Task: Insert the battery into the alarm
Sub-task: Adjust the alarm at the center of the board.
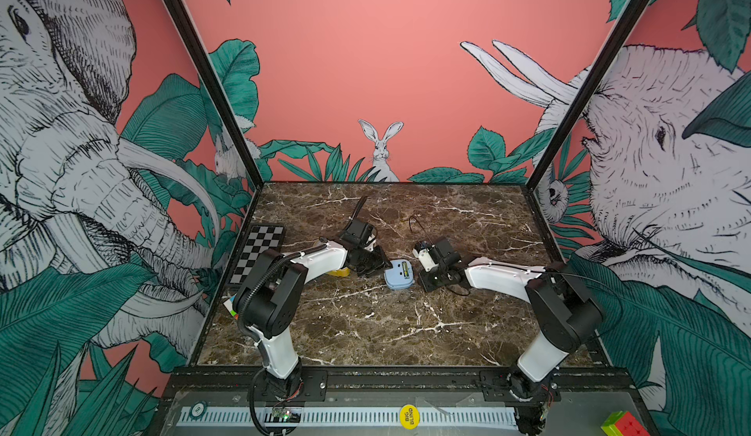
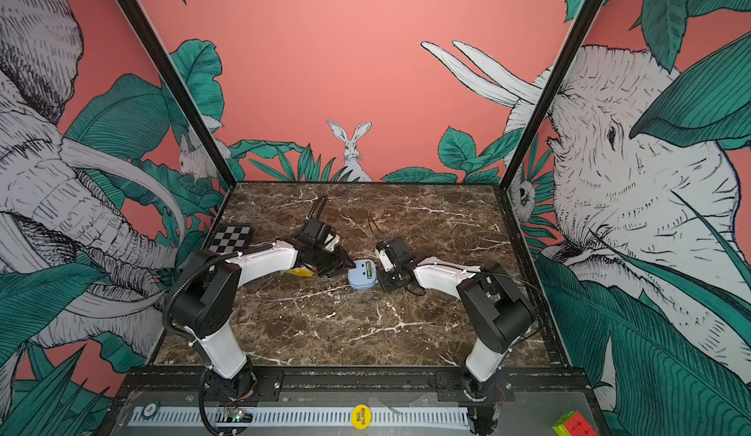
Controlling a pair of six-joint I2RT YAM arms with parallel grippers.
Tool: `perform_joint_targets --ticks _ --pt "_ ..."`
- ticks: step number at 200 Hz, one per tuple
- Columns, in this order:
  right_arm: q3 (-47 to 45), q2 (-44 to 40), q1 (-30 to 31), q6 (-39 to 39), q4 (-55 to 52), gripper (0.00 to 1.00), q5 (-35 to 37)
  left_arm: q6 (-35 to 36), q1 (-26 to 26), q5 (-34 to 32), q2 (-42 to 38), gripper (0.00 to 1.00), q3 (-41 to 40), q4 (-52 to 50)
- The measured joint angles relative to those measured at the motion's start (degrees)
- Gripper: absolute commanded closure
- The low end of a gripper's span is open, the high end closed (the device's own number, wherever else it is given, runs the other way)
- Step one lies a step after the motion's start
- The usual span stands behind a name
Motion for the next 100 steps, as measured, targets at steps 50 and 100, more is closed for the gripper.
perform_joint_targets --ticks 50,100 --pt "0.00 0.00 2.10 2.95 1.40 0.82 -0.66 0.39 0.00 1.70 3.91 0.61 3.39 0.09" --pt "-0.02 0.00 2.47 5.38 2.38 0.83 -1.36 3.13 0.00 1.79 5.70 0.61 7.96 -2.73"
